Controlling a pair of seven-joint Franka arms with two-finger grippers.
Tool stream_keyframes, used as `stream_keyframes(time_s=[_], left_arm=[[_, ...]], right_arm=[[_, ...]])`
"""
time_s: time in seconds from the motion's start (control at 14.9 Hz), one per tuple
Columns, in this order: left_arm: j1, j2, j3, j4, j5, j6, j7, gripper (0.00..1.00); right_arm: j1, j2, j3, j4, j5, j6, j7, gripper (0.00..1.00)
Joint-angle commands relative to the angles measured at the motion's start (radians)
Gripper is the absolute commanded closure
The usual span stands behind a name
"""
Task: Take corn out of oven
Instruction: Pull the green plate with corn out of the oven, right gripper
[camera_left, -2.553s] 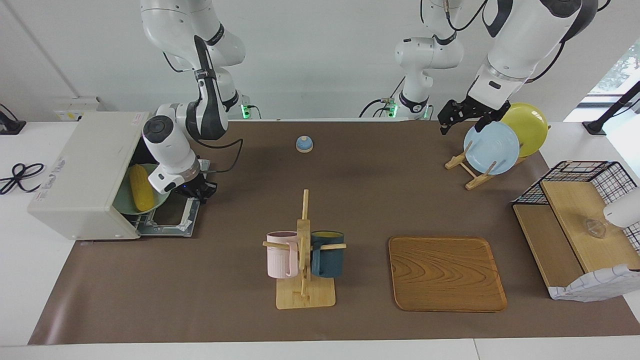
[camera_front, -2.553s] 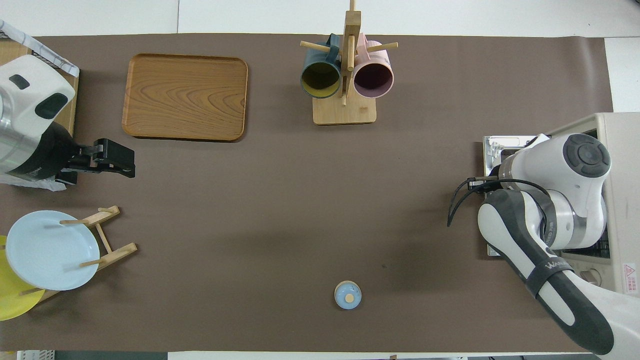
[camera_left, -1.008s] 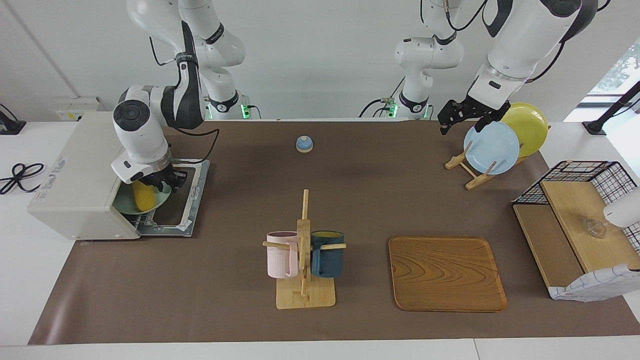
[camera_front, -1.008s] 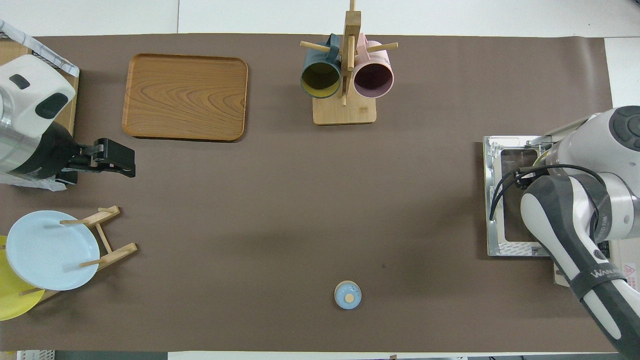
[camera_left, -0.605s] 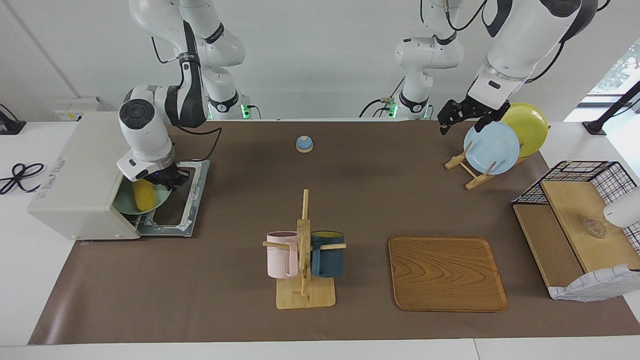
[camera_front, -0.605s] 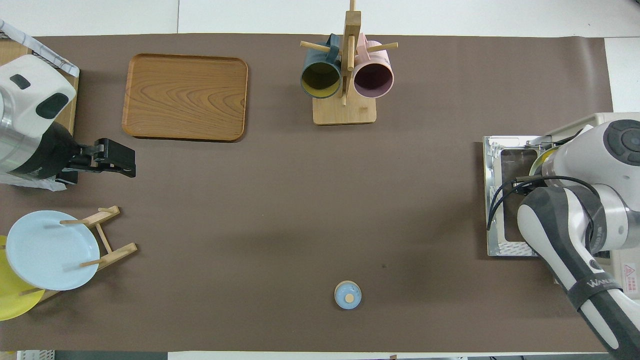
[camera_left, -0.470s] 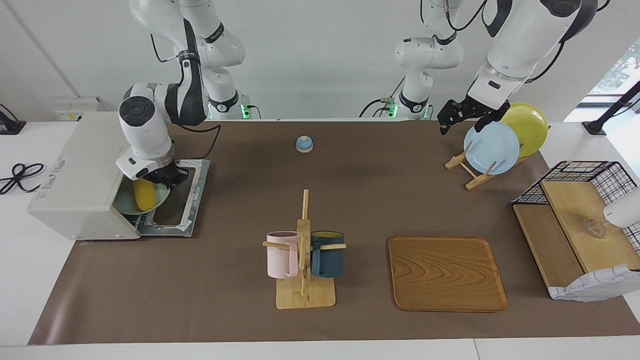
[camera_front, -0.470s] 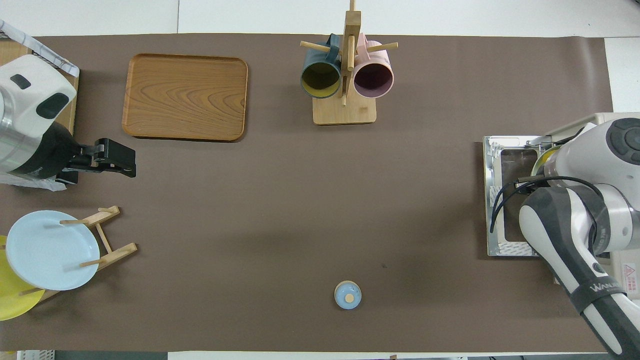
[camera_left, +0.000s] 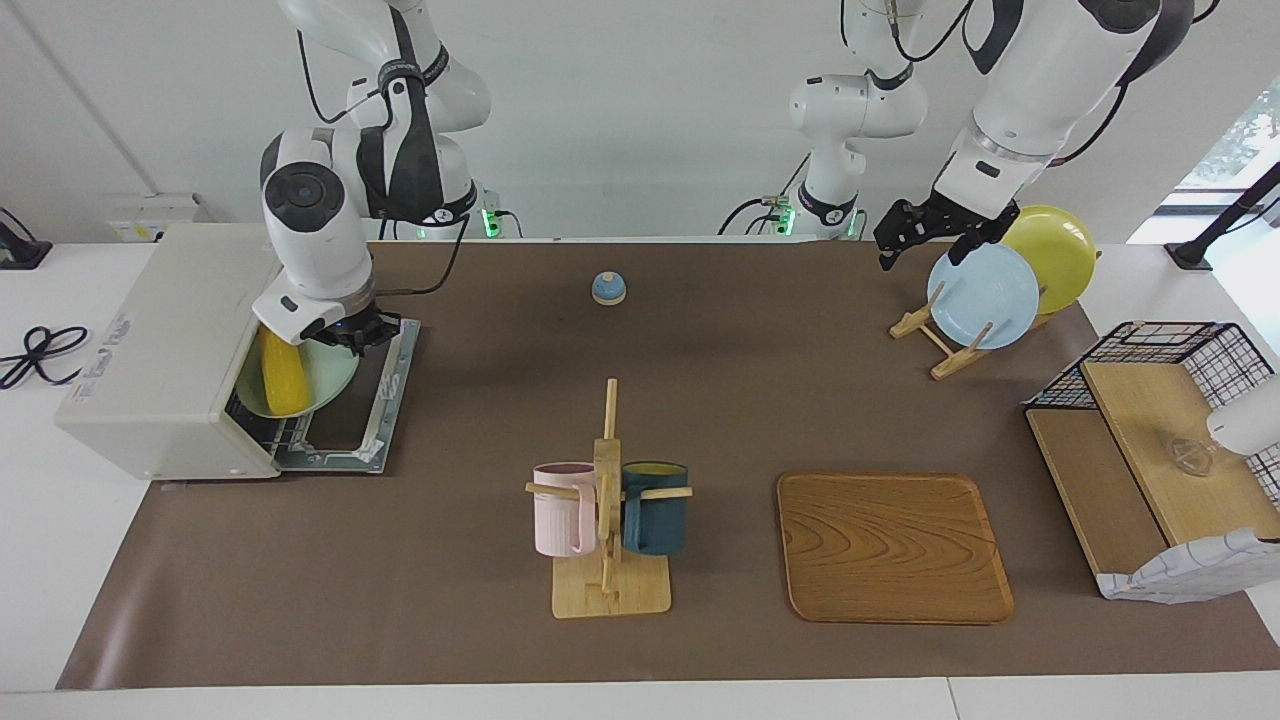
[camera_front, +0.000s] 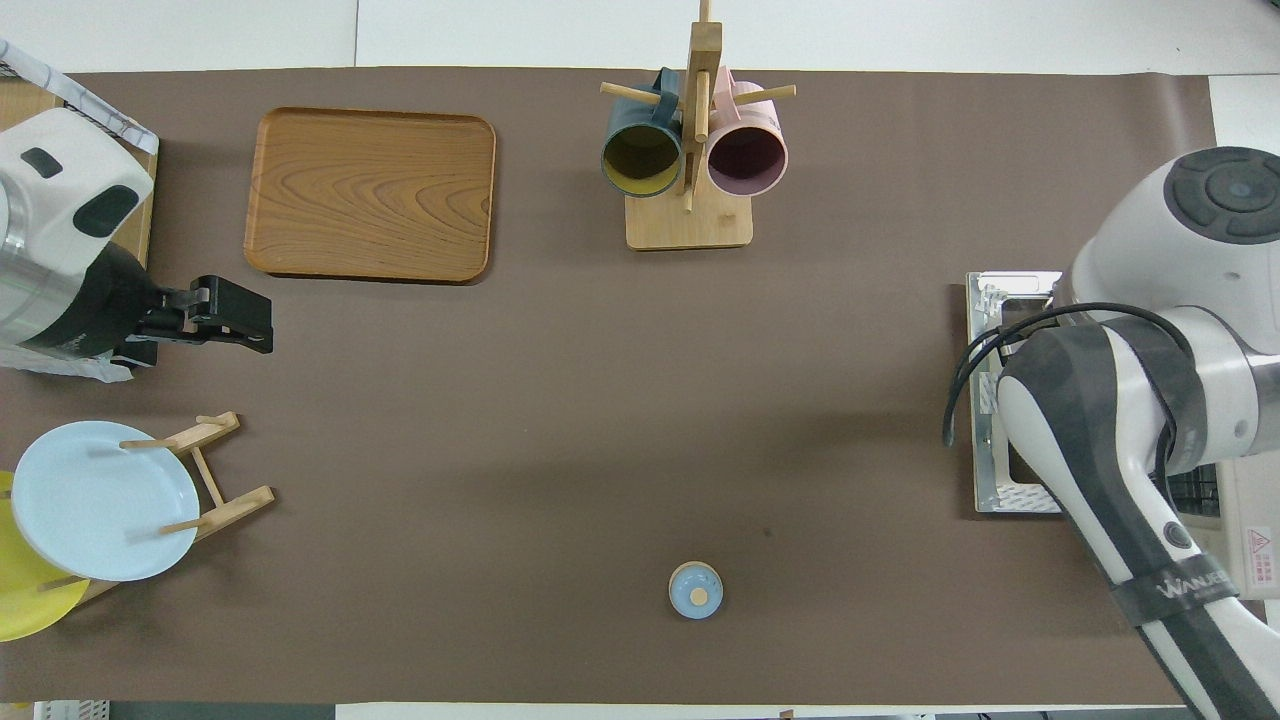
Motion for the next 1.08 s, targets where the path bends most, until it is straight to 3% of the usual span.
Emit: stream_keyframes(time_s=[0.0, 0.2, 0.4, 0.67, 0.87, 1.01], left_arm=[[0.005, -0.001, -0.008, 0.007, 0.016, 0.009, 0.001, 0.00], [0.003, -0.001, -0.008, 0.007, 0.016, 0.012, 0.000, 0.00], [0.003, -0.001, -0.008, 0.007, 0.016, 0.012, 0.001, 0.00], [0.005, -0.001, -0.008, 0.007, 0.015, 0.013, 0.000, 0.00], [0.003, -0.001, -0.008, 0.007, -0.001, 0.028, -0.002, 0.00], [0.011, 0.002, -0.006, 0.012, -0.024, 0.033, -0.002, 0.00]], right_arm=[[0.088, 0.049, 0.009, 0.072, 0.003, -0.024, 0.106, 1.00], [0.164, 0.064, 0.009, 0.144, 0.017, -0.035, 0.174, 1.00], [0.210, 0.108, 0.012, 0.233, 0.119, -0.043, 0.228, 1.00], [0.345, 0.234, 0.014, 0.396, 0.127, -0.082, 0.410, 1.00], [0.392, 0.372, 0.026, 0.600, 0.132, -0.196, 0.450, 1.00], [0.425, 0.397, 0.029, 0.629, 0.135, -0.193, 0.452, 1.00]])
